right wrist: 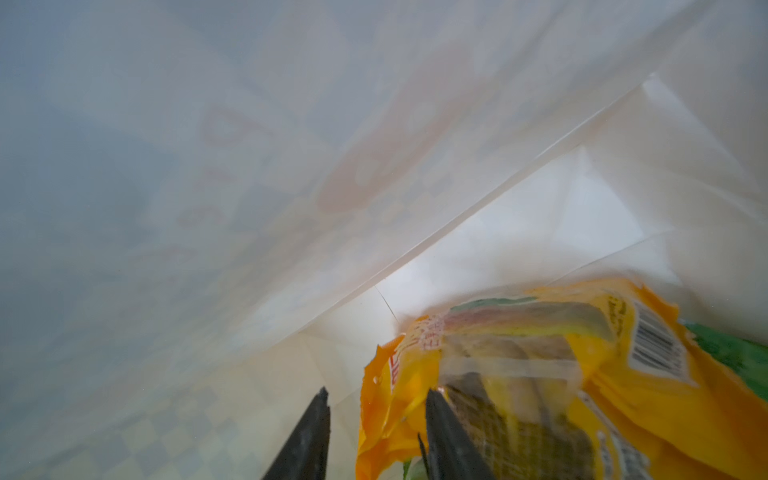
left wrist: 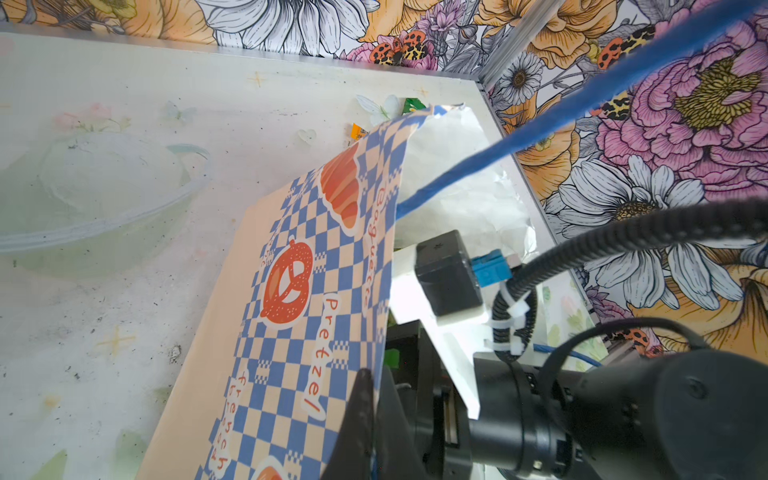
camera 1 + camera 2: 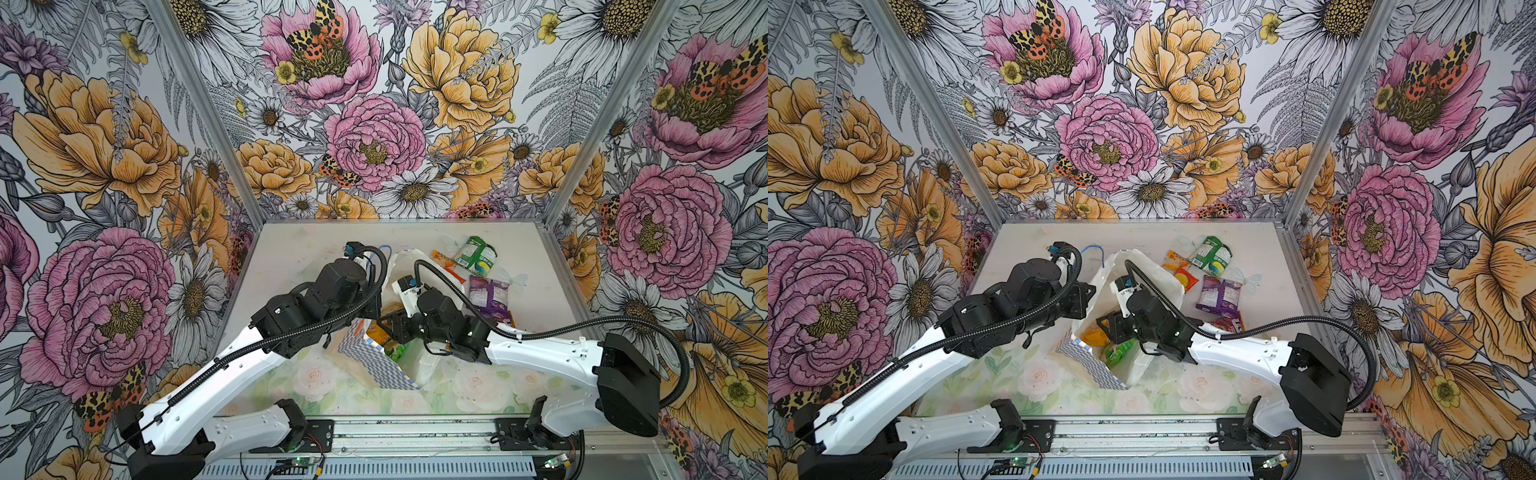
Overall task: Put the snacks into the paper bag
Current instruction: 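Lower the mango candy bag into the paper bag and open the right gripper, then withdraw the right gripper from the paper bag toward the snack pile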
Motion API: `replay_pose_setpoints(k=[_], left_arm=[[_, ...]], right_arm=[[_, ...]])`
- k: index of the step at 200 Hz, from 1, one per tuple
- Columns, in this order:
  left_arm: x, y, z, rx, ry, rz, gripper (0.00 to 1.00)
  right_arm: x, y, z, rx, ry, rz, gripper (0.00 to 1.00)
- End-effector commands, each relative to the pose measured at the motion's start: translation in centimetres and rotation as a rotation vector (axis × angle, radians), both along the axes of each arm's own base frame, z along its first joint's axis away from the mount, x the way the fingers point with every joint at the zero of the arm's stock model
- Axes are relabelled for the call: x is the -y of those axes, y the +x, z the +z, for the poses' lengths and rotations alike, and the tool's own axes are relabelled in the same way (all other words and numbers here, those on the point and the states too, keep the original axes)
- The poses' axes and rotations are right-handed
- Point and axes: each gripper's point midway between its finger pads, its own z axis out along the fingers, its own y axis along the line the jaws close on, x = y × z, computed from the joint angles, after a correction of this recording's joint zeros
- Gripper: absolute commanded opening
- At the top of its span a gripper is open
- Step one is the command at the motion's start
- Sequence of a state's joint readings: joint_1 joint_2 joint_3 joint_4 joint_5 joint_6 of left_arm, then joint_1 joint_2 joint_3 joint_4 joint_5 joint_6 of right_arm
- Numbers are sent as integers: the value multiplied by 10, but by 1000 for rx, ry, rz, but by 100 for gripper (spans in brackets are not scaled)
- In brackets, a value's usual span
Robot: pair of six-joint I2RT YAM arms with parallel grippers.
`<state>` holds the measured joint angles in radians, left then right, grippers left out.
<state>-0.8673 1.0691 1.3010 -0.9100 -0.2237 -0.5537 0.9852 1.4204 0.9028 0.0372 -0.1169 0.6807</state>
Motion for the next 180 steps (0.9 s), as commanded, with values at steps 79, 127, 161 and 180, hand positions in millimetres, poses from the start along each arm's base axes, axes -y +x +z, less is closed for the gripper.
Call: replay_pose_setpoints(k=[79,127,161,180], left_arm=[[-35,19,19,76,4,161,0],[-59,26,16,65,-10,242,0],[-71,27,25,83,-30,282,0],[-76,26,33,102,-34,287,0]], right_arm=[[25,10,85,58,87,-81,67],[46,18,123,73,107,-133,71],[75,22,145,96,116,-191,71],[100,22,156,163,85,-242,71]])
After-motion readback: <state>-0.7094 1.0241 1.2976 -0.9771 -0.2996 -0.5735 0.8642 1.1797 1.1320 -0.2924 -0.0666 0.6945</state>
